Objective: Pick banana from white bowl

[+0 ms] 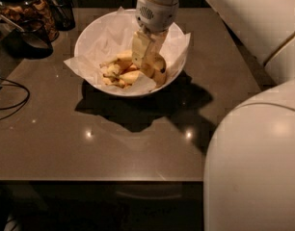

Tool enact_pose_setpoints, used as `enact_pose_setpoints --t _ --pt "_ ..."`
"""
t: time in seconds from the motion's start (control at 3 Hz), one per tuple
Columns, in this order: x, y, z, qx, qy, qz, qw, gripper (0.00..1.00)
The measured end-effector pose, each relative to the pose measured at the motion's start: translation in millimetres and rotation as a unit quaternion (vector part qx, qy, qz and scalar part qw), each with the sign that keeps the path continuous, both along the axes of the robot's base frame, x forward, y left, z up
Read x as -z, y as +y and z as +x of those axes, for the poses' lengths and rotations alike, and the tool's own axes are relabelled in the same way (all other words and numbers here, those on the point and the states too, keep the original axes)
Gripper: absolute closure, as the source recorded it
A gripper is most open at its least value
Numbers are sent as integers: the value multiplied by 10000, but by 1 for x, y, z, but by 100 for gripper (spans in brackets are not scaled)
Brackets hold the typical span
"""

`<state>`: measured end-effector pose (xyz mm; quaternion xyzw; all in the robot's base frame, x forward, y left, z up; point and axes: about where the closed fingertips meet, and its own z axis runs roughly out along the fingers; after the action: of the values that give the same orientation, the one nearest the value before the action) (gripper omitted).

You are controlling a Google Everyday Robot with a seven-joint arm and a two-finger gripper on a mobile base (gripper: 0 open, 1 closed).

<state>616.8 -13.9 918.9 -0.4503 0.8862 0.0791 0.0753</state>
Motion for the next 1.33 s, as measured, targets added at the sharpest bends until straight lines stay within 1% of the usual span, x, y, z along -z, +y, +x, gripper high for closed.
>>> enact_pose_setpoints --t 0.33,0.67,1.0,1.33 --pt "0 -1 -1 2 -50 -31 10000 69" --pt "0 -1 -3 -100 -73 -35 9999 92" --pt "0 -1 -3 -100 -73 -35 9999 100" --pt "-13 -2 -10 -209 -332 8 9992 100"
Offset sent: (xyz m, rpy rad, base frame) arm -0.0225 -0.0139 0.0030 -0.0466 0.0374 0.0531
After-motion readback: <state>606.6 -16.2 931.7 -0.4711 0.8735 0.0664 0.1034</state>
